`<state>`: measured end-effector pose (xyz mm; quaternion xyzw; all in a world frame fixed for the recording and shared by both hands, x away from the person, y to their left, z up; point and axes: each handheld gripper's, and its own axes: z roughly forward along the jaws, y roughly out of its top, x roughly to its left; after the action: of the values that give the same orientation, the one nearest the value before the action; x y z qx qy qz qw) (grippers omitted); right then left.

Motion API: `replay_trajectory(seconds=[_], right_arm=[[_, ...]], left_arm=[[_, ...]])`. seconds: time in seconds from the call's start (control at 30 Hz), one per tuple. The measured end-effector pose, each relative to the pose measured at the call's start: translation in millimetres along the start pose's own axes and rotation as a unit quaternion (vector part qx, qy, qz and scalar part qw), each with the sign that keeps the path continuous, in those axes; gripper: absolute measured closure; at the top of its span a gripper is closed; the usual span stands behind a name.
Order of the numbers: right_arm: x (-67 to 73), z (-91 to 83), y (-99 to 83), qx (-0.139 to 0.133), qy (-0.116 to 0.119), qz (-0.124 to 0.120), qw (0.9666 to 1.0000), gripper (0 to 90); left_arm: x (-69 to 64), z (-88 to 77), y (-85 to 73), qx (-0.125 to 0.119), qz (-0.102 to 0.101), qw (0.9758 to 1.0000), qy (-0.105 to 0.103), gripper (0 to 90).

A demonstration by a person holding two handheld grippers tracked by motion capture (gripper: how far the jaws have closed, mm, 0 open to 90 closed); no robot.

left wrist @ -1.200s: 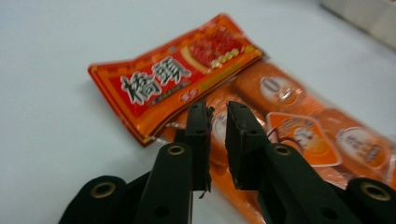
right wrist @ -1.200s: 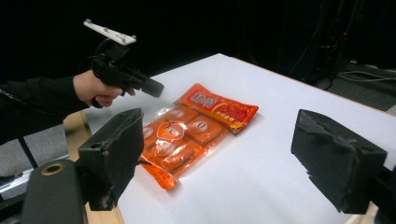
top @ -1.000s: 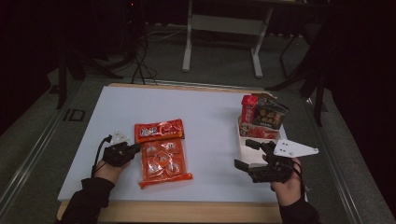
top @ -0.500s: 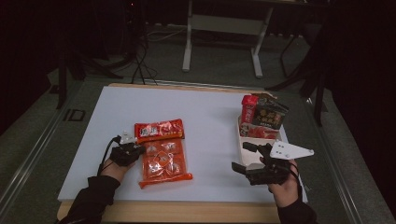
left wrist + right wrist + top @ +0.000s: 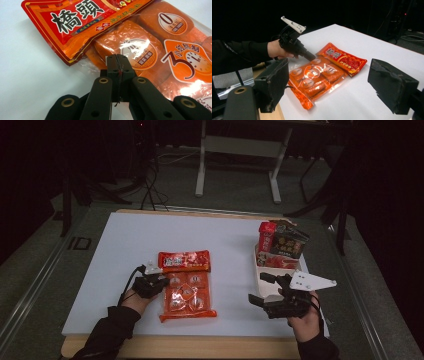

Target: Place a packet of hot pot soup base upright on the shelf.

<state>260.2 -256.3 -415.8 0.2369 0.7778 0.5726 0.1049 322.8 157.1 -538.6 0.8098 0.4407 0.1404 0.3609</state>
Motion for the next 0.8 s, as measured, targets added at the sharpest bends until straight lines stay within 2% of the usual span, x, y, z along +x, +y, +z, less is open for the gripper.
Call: replay_trajectory(seconds=[0.1, 0.5, 0.8], right_arm=[[-0.3, 0.1, -0.5, -0.001, 0.001, 0.001, 1.0, 17.1], [-1.3, -2.5, -2.1, -0.001, 0.0, 0.001, 1.0, 17.2], [-3.5, -1.3, -5.8, 0.002, 0.002, 0.008, 1.0, 17.2]], left_arm=[[-5.5, 4.8, 3.9, 0.0, 0.002, 1.0, -0.008, 90.0], [-36.4, 22.0, 20.1, 0.012, 0.033, 0.9987, -0.038, 90.0], [-53.2, 29.6, 25.5, 0.014, 0.034, 0.9979, -0.054, 90.0]])
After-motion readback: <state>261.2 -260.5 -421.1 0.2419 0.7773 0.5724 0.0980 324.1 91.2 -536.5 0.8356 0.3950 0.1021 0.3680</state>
